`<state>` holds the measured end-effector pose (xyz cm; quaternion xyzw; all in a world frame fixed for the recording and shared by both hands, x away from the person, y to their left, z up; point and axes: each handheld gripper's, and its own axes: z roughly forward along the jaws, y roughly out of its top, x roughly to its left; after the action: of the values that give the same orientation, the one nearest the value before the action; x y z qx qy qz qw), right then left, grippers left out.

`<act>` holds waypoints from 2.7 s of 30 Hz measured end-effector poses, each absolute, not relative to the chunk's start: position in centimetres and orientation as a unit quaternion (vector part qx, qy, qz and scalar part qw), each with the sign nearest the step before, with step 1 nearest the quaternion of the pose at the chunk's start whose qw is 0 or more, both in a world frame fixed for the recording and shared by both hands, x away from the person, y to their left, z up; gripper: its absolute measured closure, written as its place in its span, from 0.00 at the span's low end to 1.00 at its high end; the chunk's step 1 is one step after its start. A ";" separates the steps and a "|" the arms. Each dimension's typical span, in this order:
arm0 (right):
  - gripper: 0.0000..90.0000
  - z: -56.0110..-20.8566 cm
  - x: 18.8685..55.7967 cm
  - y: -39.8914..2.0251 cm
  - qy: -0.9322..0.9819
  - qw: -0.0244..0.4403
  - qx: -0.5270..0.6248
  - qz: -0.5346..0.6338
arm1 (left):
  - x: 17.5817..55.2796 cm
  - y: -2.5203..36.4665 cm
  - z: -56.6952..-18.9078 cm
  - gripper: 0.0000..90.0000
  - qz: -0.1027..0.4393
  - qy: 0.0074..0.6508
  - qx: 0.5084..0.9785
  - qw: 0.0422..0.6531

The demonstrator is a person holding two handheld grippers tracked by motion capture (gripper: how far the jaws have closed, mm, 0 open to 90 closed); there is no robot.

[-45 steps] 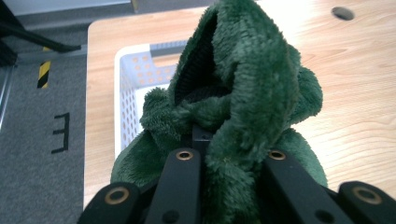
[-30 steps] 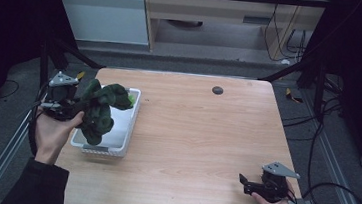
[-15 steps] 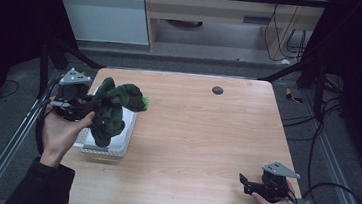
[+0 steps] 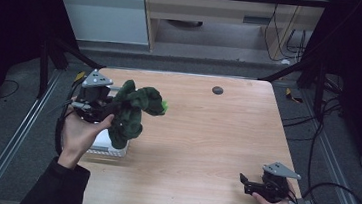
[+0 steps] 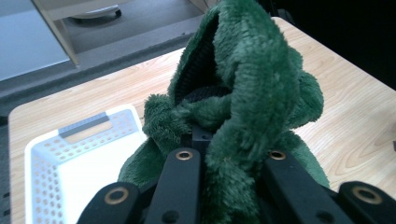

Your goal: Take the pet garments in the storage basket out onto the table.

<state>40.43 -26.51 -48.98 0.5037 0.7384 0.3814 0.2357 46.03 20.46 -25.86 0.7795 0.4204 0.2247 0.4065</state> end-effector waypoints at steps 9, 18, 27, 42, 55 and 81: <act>0.09 -48.9 40.4 -26.7 0.736 0.240 0.503 0.384 | 46.5 18.2 -26.7 0.91 0.211 0.407 0.790 0.407; 0.10 -48.8 40.4 -26.7 0.736 0.243 0.503 0.384 | 47.0 16.0 -27.6 0.91 0.199 0.391 0.803 0.404; 0.11 -48.7 40.3 -26.8 0.732 0.245 0.505 0.385 | 47.7 13.7 -29.4 0.91 0.182 0.381 0.814 0.400; 0.11 -48.7 40.3 -26.8 0.732 0.246 0.506 0.385 | 48.9 10.9 -33.5 0.91 0.159 0.378 0.820 0.400; 0.11 -48.7 40.3 -26.8 0.733 0.246 0.505 0.384 | 49.6 8.4 -36.7 0.90 0.142 0.371 0.827 0.398; 0.11 -48.8 40.4 -26.8 0.736 0.245 0.503 0.380 | 49.8 6.4 -40.8 0.85 0.116 0.356 0.849 0.372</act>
<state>40.37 -26.75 -48.83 0.5033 0.7363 0.3804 0.2447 49.82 6.41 -40.84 0.8494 0.3563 0.1163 0.3715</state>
